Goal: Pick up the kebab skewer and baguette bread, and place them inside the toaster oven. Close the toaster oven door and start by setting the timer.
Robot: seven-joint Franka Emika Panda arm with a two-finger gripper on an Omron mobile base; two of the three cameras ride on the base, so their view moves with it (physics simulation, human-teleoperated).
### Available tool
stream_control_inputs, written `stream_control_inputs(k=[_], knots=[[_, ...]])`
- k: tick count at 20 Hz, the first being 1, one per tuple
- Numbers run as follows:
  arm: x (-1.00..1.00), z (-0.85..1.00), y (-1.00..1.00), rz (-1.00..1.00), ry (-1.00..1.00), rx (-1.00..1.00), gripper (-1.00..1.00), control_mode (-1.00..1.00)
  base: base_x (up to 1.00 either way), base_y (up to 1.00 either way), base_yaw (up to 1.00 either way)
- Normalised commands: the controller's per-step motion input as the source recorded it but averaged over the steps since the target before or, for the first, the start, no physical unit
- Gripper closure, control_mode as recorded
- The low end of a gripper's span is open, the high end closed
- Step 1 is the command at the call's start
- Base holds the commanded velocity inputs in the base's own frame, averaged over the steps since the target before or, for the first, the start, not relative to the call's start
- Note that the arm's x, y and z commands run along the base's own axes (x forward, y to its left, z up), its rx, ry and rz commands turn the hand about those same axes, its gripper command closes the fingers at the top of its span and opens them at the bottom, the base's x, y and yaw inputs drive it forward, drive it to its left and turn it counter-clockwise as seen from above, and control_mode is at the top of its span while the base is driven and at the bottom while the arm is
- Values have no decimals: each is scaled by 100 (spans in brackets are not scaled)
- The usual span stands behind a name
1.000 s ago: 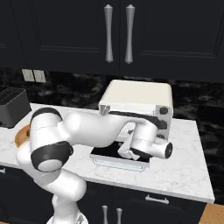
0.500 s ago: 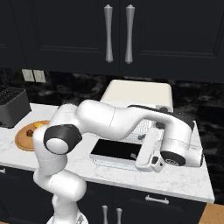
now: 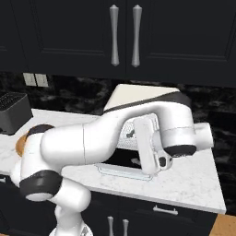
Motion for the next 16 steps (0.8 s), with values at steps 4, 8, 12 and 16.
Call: stream_control_inputs(k=[4, 8, 12, 16], knots=[[-4, 48, 100, 26, -29, -47, -100, -100, 0, 0, 0], [3, 13, 100, 22, -7, -32, -100, -100, 0, 0, 0], [-19, 44, 100, 13, 0, -18, -100, -100, 0, 0, 0], [-29, 42, 100, 27, -3, -15, -100, -100, 0, 0, 0]])
